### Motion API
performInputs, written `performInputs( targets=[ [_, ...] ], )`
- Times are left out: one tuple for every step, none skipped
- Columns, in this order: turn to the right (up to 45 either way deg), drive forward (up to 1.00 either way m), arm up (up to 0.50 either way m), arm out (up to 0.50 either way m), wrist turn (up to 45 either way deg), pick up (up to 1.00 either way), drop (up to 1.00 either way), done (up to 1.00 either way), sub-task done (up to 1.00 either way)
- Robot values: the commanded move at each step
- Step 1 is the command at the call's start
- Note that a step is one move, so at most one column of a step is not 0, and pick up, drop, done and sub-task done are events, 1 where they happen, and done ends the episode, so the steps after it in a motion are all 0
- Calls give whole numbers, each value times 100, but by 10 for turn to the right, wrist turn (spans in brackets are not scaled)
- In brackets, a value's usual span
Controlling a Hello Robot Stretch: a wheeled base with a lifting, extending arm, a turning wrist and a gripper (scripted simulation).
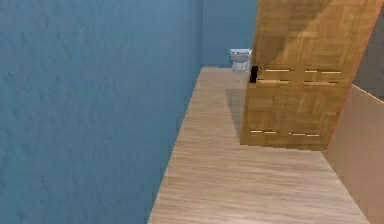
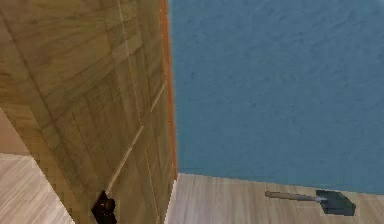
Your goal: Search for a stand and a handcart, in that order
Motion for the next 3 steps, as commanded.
performInputs(
  targets=[
    [0,5,0,0,0,0,0,0,0],
    [60,0,0,0,0,0,0,0,0],
    [0,45,0,0,0,0,0,0,0]
  ],
)
